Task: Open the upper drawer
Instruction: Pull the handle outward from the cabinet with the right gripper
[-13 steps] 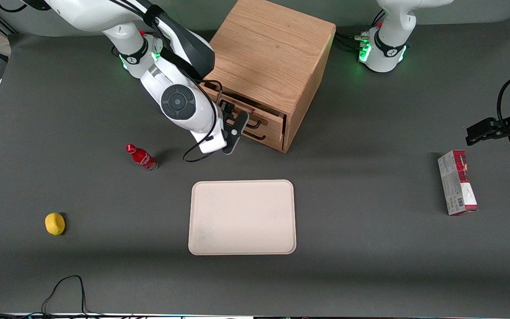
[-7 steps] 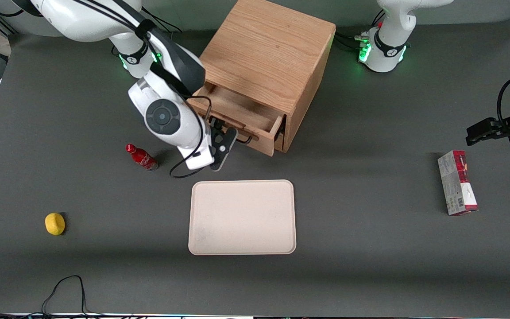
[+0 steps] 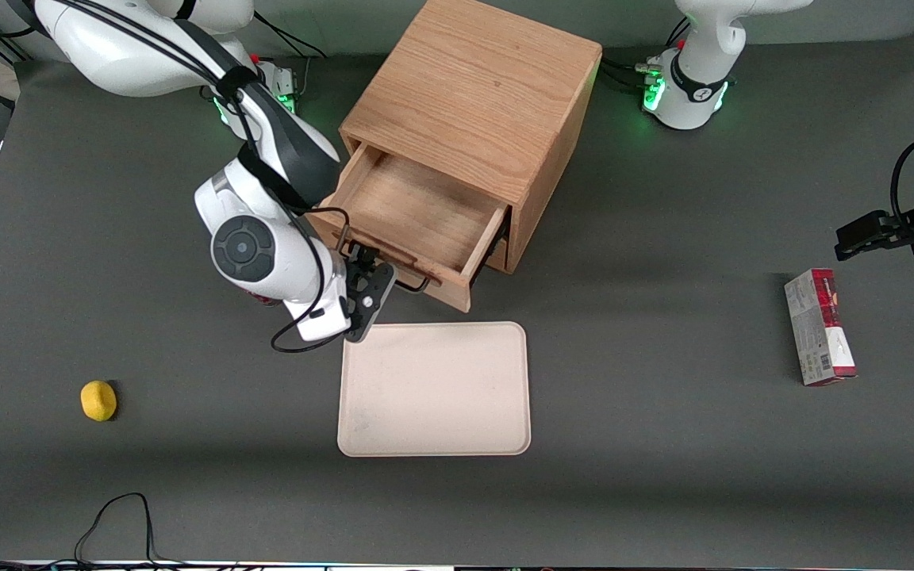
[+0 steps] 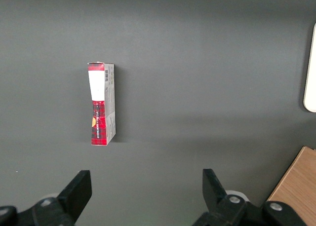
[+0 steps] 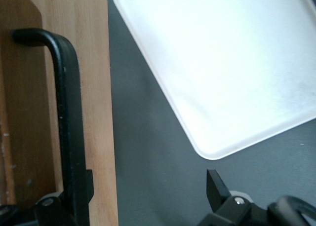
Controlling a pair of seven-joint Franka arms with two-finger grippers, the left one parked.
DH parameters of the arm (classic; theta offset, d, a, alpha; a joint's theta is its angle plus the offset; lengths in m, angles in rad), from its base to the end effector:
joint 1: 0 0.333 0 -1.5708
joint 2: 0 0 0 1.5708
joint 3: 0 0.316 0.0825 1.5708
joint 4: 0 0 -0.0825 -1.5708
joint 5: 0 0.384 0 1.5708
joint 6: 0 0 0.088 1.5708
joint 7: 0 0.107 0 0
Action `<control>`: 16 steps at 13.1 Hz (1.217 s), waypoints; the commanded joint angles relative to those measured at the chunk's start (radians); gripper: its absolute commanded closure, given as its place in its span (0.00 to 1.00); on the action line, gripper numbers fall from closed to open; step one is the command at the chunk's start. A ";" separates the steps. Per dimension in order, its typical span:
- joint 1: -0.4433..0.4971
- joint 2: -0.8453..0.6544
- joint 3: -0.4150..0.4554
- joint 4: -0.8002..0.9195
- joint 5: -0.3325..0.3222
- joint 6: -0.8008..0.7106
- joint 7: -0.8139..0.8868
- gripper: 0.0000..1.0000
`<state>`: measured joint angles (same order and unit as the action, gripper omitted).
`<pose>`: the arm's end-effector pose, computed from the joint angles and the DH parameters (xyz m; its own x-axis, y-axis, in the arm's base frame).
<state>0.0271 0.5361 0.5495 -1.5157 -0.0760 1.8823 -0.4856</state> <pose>0.6003 0.3154 0.3801 0.5089 0.8608 0.0106 0.8410 -0.4945 -0.2194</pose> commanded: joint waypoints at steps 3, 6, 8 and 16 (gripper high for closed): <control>0.001 0.044 -0.072 0.114 -0.039 0.001 -0.015 0.00; 0.002 0.053 -0.082 0.140 -0.070 0.003 -0.007 0.00; 0.002 0.073 -0.082 0.175 -0.073 0.003 -0.008 0.00; 0.001 0.122 -0.082 0.275 0.007 -0.012 -0.007 0.00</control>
<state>0.0167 0.6435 0.4729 -1.3121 -0.0826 1.8550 -0.5348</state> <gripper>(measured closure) 0.000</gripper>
